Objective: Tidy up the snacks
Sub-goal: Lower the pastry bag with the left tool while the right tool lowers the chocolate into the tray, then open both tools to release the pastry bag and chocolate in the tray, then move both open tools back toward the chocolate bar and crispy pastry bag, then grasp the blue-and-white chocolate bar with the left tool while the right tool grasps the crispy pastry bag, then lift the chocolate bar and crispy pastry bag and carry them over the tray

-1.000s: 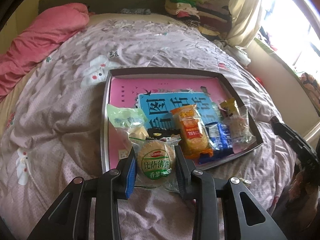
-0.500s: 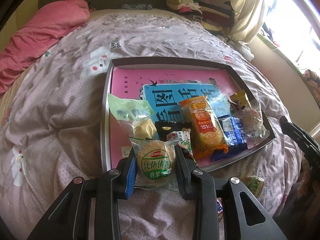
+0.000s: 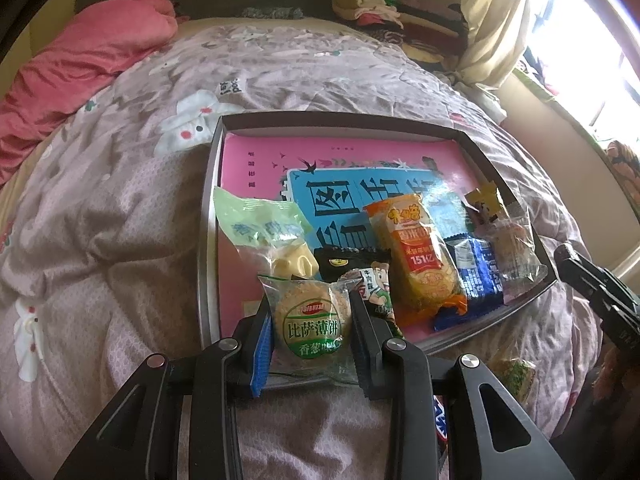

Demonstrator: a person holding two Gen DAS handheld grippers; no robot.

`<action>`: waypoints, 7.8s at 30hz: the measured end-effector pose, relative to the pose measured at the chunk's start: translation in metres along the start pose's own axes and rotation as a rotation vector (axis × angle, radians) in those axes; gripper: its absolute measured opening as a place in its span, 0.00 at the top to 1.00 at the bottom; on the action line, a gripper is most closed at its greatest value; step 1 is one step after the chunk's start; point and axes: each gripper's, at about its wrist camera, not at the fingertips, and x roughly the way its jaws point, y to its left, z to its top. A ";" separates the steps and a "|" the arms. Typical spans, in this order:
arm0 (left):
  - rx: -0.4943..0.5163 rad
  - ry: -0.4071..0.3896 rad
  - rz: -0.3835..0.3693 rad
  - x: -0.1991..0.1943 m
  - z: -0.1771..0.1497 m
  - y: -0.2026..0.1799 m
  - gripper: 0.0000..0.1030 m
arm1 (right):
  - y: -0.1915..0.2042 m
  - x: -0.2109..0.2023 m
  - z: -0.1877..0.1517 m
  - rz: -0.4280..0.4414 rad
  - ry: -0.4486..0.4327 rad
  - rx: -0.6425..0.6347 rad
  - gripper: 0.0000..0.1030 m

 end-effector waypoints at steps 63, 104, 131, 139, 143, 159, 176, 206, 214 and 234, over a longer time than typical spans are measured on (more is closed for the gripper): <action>-0.010 -0.020 0.068 0.008 0.005 0.008 0.66 | 0.017 0.037 -0.003 -0.047 0.073 -0.048 0.64; 0.004 -0.050 0.020 -0.013 0.007 -0.004 0.46 | 0.012 0.022 0.001 -0.013 0.030 0.011 0.63; 0.054 -0.014 -0.037 -0.044 -0.026 -0.039 0.30 | 0.039 -0.024 -0.013 0.107 0.002 -0.029 0.48; 0.071 0.035 -0.036 -0.036 -0.039 -0.051 0.30 | 0.050 -0.024 -0.021 0.135 0.048 -0.076 0.43; 0.086 0.050 -0.034 -0.033 -0.041 -0.057 0.30 | 0.055 -0.024 -0.026 0.136 0.074 -0.096 0.43; 0.107 0.128 -0.010 -0.009 -0.057 -0.071 0.30 | 0.066 -0.008 -0.048 0.119 0.193 -0.191 0.43; 0.096 0.167 -0.003 0.009 -0.061 -0.073 0.31 | 0.077 0.024 -0.061 0.108 0.271 -0.332 0.42; -0.023 0.122 -0.084 -0.018 -0.052 -0.041 0.72 | 0.054 -0.009 -0.031 0.195 0.070 -0.104 0.57; -0.032 0.005 -0.059 -0.059 -0.028 -0.034 0.72 | 0.042 -0.024 -0.019 0.188 -0.012 -0.053 0.57; -0.047 -0.069 0.007 -0.056 0.010 -0.024 0.72 | 0.039 -0.018 0.014 0.154 -0.107 -0.055 0.57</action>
